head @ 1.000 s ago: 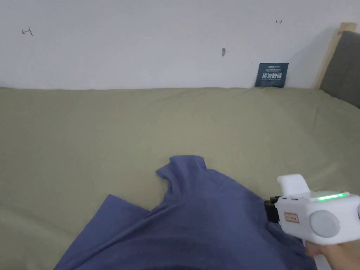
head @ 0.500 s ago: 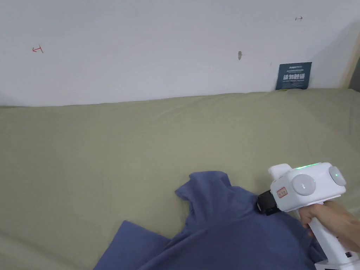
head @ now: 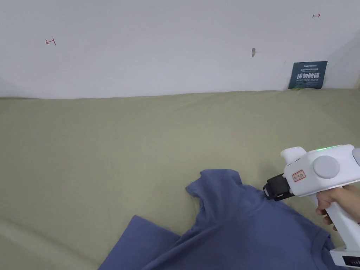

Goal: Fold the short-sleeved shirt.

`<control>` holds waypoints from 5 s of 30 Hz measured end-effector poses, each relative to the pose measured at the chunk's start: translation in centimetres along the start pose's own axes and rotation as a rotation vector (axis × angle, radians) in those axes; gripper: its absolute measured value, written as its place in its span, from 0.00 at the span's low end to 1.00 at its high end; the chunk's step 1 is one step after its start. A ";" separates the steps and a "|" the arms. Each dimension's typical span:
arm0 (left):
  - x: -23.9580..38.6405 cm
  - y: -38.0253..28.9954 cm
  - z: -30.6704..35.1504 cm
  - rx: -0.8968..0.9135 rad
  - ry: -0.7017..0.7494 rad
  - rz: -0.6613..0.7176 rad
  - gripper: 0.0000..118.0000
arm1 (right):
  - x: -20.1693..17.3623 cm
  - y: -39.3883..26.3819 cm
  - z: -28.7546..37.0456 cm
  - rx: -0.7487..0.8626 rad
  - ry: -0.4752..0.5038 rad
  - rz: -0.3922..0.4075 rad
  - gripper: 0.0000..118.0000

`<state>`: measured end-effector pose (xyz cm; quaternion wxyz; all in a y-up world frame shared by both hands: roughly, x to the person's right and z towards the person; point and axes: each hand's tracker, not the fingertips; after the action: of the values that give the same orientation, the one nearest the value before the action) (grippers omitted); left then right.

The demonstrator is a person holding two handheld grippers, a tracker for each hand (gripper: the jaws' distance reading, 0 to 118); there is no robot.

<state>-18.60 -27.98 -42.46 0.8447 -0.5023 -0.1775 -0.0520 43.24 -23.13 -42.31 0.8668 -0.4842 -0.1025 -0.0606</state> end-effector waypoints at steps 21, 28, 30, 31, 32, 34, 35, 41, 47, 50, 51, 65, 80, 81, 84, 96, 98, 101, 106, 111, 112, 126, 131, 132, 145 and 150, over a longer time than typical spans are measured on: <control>-0.2 -0.2 -0.1 0.005 -0.003 0.007 0.03 | 1.2 1.6 0.9 -0.028 0.152 -0.166 0.59; -0.1 -0.3 -0.2 0.006 -0.002 0.008 0.03 | 0.5 1.6 -0.8 -0.088 0.111 -0.063 0.59; -0.1 -0.2 -0.2 0.004 -0.001 0.007 0.03 | 0.0 1.5 -2.1 -0.127 0.105 -0.032 0.59; -0.1 -0.3 -0.2 0.004 -0.001 0.009 0.03 | -0.3 1.4 -2.9 -0.138 0.097 -0.022 0.59; -0.1 -0.3 -0.3 0.004 -0.001 0.009 0.03 | -0.5 1.2 -3.6 -0.148 0.088 -0.010 0.59; -0.1 -0.2 -0.3 0.002 0.001 0.010 0.03 | -1.2 0.7 -4.7 -0.167 0.060 0.034 0.59; -0.1 -0.2 -0.3 0.000 0.002 0.007 0.03 | -1.3 0.7 -4.7 -0.146 0.054 0.058 0.59; -0.1 -0.2 -0.2 -0.001 0.004 0.003 0.03 | -1.0 0.9 -2.9 -0.136 0.040 0.059 0.02; 0.1 0.5 1.4 0.021 0.016 0.008 0.03 | -1.7 0.5 3.8 -0.041 0.054 0.069 0.02; 0.3 1.8 4.4 0.106 0.007 0.031 0.03 | -1.9 0.7 9.8 0.064 0.053 0.052 0.02; 0.4 2.4 5.7 0.131 -0.021 0.032 0.03 | -2.0 0.7 12.0 0.088 0.058 0.059 0.02; 5.9 16.5 27.9 0.579 -0.066 -0.055 0.03 | -1.1 -2.2 45.3 0.642 -0.094 -0.036 0.02; 11.1 25.3 39.1 0.767 0.024 -0.084 0.03 | -0.8 -2.9 53.0 0.822 -0.164 -0.116 0.02; 11.2 25.5 39.2 0.767 0.030 -0.084 0.03 | -0.8 -2.7 52.8 0.824 -0.164 -0.118 0.02; 11.2 26.5 38.6 0.761 0.037 -0.075 0.03 | -0.4 -1.6 51.9 0.824 -0.162 -0.130 0.02; 12.7 33.6 35.6 0.765 0.089 -0.076 0.03 | 1.3 7.7 48.6 0.819 -0.202 -0.145 0.02; 13.1 34.9 35.0 0.768 0.096 -0.074 0.03 | 1.7 9.8 48.2 0.820 -0.214 -0.140 0.02; 13.8 37.0 34.0 0.775 0.109 -0.079 0.03 | 2.5 12.7 47.6 0.818 -0.232 -0.134 0.02; 14.9 40.3 31.8 0.780 0.135 -0.079 0.03 | 3.4 16.5 46.2 0.818 -0.248 -0.127 0.02; 15.5 43.0 29.4 0.780 0.144 -0.070 0.03 | 4.2 19.6 43.8 0.810 -0.261 -0.131 0.02; 15.6 43.5 28.9 0.783 0.152 -0.070 0.03 | 4.3 20.2 43.3 0.811 -0.266 -0.133 0.02; 14.4 43.8 16.9 0.695 0.178 -0.088 0.03 | 5.0 20.4 31.5 0.705 -0.260 -0.132 0.02; 13.0 38.8 10.6 0.579 0.150 -0.122 0.03 | 4.5 13.5 25.4 0.582 -0.206 -0.147 0.02; 12.6 37.2 9.6 0.560 0.138 -0.134 0.03 | 4.0 11.0 24.5 0.572 -0.193 -0.136 0.02; 5.0 12.6 5.8 0.344 0.046 -0.120 0.03 | -0.9 -19.7 21.7 0.348 -0.038 -0.240 0.02; 2.4 3.6 7.4 0.297 -0.002 -0.065 0.03 | -3.6 -28.7 23.9 0.333 0.005 -0.232 0.02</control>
<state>-17.21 -19.61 -41.45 0.9075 -0.3657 -0.2002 -0.0518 31.07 -17.77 -7.23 0.9223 -0.3190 -0.1642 -0.1436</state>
